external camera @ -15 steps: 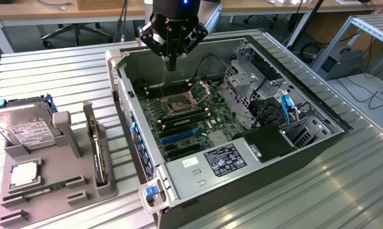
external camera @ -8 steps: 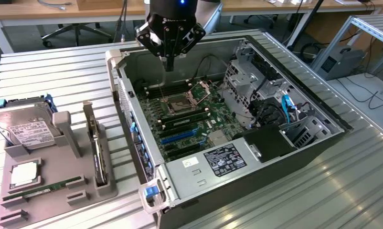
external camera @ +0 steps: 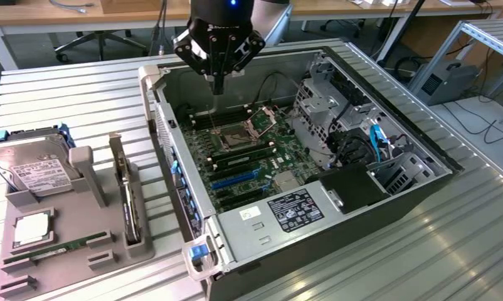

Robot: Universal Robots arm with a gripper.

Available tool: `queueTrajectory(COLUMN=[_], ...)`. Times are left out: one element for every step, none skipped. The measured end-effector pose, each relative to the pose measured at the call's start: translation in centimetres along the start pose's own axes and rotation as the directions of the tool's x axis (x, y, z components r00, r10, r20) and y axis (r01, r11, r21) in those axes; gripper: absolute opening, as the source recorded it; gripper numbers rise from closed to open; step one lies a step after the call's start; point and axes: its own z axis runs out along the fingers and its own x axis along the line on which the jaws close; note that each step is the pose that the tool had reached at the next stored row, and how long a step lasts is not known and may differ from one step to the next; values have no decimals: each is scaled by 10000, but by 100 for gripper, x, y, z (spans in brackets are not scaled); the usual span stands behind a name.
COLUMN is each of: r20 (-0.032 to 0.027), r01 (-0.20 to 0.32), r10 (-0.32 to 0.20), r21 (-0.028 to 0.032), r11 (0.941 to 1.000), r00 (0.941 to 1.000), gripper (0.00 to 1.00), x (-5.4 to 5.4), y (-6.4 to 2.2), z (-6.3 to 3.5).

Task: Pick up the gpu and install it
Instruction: 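Reach for the gpu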

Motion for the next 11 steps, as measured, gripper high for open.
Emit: queueTrajectory(r20=[0, 0, 0, 0, 0, 0, 0, 0, 0, 0, 0], r01=[0, 0, 0, 0, 0, 1, 0, 1, 0, 0, 0], r10=[0, 0, 0, 0, 0, -1, 0, -1, 0, 0, 0], r21=[0, 0, 0, 1, 0, 0, 0, 0, 0, 0, 0], r11=[10000, 10000, 10000, 10000, 10000, 10000, 10000, 10000, 10000, 10000, 10000], r00=[10000, 10000, 10000, 10000, 10000, 10000, 10000, 10000, 10000, 10000, 10000], gripper=[11, 11, 11, 11, 11, 11, 11, 11, 11, 11, 11], x=[7, 14, 20, 27, 33, 38, 45, 51, 61, 67, 73], y=[0, -1, -1, -2, -2, -3, -3, -4, -5, -5, -6], z=[0, -1, -1, -1, -1, -1, -1, -1, -2, -2, -2])
